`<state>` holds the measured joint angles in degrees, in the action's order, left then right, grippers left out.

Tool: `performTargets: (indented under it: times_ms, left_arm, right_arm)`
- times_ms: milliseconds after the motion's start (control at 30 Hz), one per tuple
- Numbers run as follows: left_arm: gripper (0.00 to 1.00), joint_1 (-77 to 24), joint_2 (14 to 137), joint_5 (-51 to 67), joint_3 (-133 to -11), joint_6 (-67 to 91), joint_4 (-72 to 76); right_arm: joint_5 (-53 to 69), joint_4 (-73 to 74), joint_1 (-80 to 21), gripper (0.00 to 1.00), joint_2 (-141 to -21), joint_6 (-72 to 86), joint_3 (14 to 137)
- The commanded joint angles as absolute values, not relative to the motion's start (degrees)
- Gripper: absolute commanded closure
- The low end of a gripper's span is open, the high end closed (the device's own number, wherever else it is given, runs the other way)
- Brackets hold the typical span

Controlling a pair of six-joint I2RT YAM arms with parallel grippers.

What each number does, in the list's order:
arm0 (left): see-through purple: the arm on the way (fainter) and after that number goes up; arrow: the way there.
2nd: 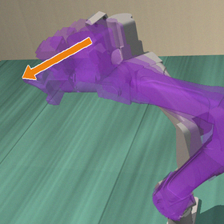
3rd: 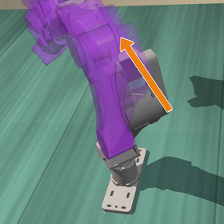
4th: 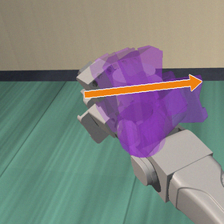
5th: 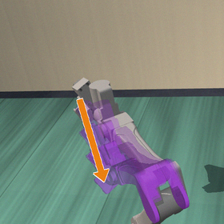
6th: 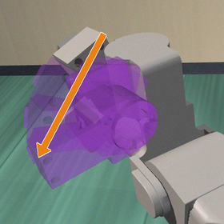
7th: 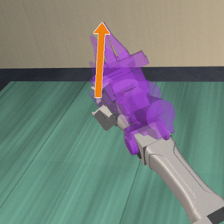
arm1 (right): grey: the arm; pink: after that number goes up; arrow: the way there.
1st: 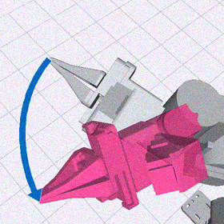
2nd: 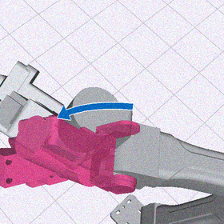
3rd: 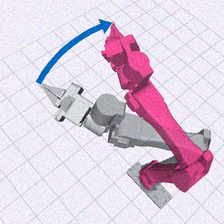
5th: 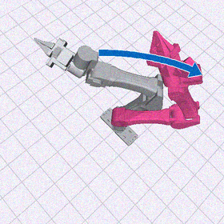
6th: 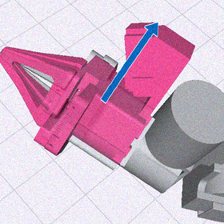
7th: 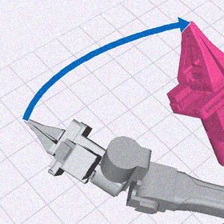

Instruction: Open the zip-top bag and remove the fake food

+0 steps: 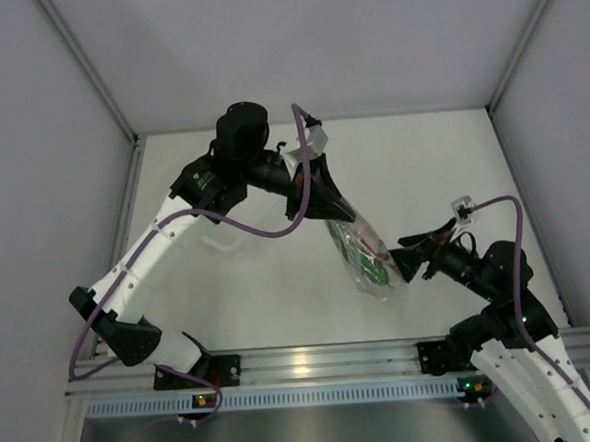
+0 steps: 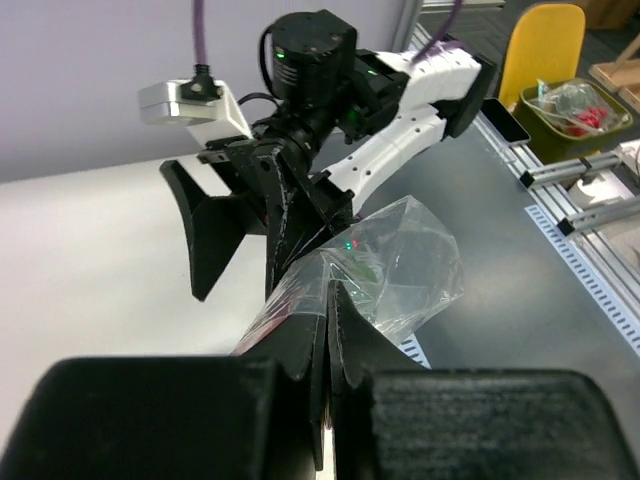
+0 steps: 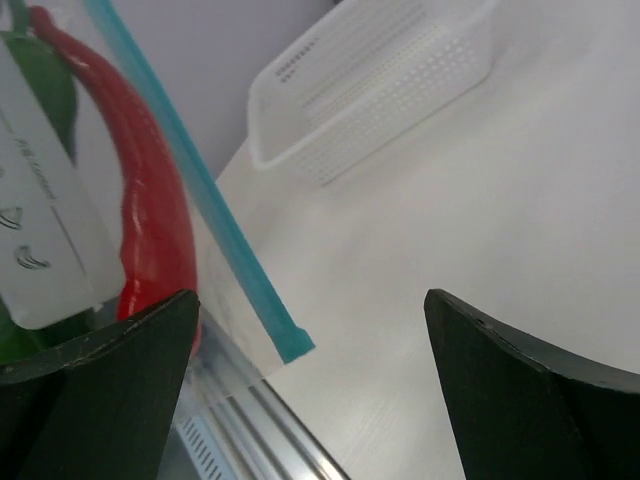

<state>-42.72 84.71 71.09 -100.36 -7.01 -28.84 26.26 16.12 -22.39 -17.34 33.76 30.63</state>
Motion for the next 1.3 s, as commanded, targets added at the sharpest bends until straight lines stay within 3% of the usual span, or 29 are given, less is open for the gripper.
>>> performTargets:
  times_ms: [0, 367, 600, 967, 1267]
  left_arm:
    - [1.00, -42.5, 84.9, 64.6, -103.1, -0.2, -27.6]
    - [1.00, -41.9, 84.1, 35.3, -100.5, 28.5, -18.2]
    - [1.00, -40.2, 89.1, 44.8, -103.4, 36.4, -18.2]
    - [1.00, -39.0, 89.2, 44.5, -101.4, 39.6, -18.3]
    - [1.00, -39.0, 91.1, 47.6, -101.3, 45.7, -18.2]
  right_arm:
    - [13.9, 16.6, -22.9, 0.03, -13.4, 30.7, 27.8]
    - [21.3, 6.8, -22.9, 0.03, -2.5, 23.2, 20.4]
    - [22.5, -4.7, -22.9, 0.01, -0.6, 20.7, 20.3]
    - [14.9, -7.0, -22.9, 0.00, -13.6, 13.7, 24.6]
    - [25.2, -26.8, -24.2, 0.01, -22.2, 12.9, 22.1]
